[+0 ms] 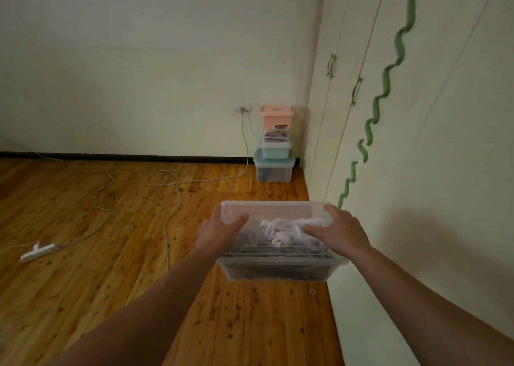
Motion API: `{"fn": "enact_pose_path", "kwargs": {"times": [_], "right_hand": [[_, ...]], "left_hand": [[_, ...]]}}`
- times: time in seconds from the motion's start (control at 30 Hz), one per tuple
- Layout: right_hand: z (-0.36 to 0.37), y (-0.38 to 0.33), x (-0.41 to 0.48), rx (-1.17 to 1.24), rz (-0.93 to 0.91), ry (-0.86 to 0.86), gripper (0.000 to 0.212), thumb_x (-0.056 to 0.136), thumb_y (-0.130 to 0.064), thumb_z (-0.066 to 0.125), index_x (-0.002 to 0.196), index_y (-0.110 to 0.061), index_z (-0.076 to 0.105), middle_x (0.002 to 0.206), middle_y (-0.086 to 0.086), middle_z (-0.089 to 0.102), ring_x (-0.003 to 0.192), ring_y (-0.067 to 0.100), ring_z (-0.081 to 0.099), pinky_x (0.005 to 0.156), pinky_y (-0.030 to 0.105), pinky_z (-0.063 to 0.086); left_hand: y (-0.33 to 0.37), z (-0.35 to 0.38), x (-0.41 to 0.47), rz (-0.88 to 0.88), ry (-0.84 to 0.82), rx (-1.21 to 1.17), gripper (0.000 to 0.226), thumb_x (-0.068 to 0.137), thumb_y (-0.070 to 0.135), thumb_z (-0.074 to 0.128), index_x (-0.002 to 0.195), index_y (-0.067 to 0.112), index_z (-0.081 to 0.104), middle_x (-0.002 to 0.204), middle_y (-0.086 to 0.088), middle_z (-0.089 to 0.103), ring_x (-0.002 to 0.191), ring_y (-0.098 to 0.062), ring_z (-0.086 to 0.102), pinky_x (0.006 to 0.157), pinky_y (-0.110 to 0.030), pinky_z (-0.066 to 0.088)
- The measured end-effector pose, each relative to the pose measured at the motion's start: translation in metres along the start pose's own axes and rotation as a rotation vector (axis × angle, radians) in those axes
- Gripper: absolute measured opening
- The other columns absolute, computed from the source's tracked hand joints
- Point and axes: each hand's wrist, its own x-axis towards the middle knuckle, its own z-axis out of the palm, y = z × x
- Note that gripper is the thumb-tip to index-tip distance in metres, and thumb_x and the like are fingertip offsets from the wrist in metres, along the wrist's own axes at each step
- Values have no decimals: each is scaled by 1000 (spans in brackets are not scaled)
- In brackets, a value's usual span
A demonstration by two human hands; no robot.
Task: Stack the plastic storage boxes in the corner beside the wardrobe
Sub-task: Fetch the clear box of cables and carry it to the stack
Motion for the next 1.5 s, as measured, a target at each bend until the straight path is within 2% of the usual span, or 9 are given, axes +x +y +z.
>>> {"fn": "enact_pose_path", "kwargs": {"times": [0.13, 0.27, 0.47, 0.53, 0.87, 1.07, 1.2, 1.33, 1.5], "right_hand": [[-10, 6, 52, -14, -14, -17, 83, 75, -63, 66, 142, -25, 36, 141, 4, 47, 125, 28, 47, 91, 39, 45], [-16, 10, 95, -12, -15, -16, 82, 75, -62, 66, 141, -25, 37, 141, 4, 47, 125, 27, 48, 91, 38, 45], [-10, 10, 163, -9, -1, -53, 83, 74, -64, 66, 141, -27, 37, 140, 2, 48, 122, 26, 48, 89, 38, 45], [-8, 7, 183, -19, 5, -63, 84, 73, -65, 65, 141, -27, 36, 139, 2, 48, 122, 26, 48, 89, 38, 44], [7, -46, 326, 9, 57, -20, 84, 72, -64, 68, 141, -25, 39, 137, 3, 51, 117, 24, 52, 78, 29, 38], [22, -93, 411, 14, 89, 18, 88, 73, -63, 68, 144, -23, 35, 143, 5, 46, 124, 27, 47, 91, 36, 43], [23, -106, 448, 2, 100, 14, 89, 73, -61, 69, 145, -23, 34, 144, 7, 44, 125, 28, 46, 93, 37, 42], [25, -119, 494, 8, 80, 15, 89, 73, -61, 70, 145, -23, 35, 143, 8, 44, 125, 28, 46, 92, 38, 42], [30, -119, 547, 11, 64, 5, 87, 73, -61, 69, 144, -22, 36, 142, 7, 46, 124, 28, 47, 91, 36, 42]], "left_hand": [[23, 24, 39, -19, -4, -32, 67, 77, 64, 62, 134, 41, 38, 123, -1, 56, 99, -22, 59, 65, -38, 56], [41, 40, 69, -23, 1, -40, 67, 78, 64, 62, 135, 40, 36, 123, 1, 57, 90, -16, 58, 45, -23, 43], [62, 58, 130, -49, -4, -10, 71, 80, 62, 61, 141, 35, 36, 131, -4, 53, 110, -26, 57, 82, -48, 54], [67, 62, 147, -45, -22, -38, 69, 81, 59, 62, 140, 33, 38, 130, -5, 53, 110, -28, 57, 85, -51, 54], [110, 61, 310, 10, -80, -81, 64, 84, 53, 64, 139, 31, 40, 126, -2, 56, 105, -22, 58, 76, -40, 52], [133, 45, 418, 81, -86, -63, 59, 82, 57, 64, 133, 38, 42, 121, 3, 56, 99, -17, 56, 72, -37, 51], [141, 44, 459, 104, -98, -62, 60, 80, 59, 65, 131, 38, 43, 120, 5, 58, 90, -11, 52, 59, -26, 46], [150, 48, 505, 75, -85, -71, 69, 78, 61, 65, 137, 37, 39, 121, 7, 53, 100, -15, 51, 75, -39, 52], [162, 62, 552, 82, -87, -78, 68, 78, 61, 65, 137, 36, 40, 124, 3, 55, 96, -14, 50, 69, -34, 48]]}}
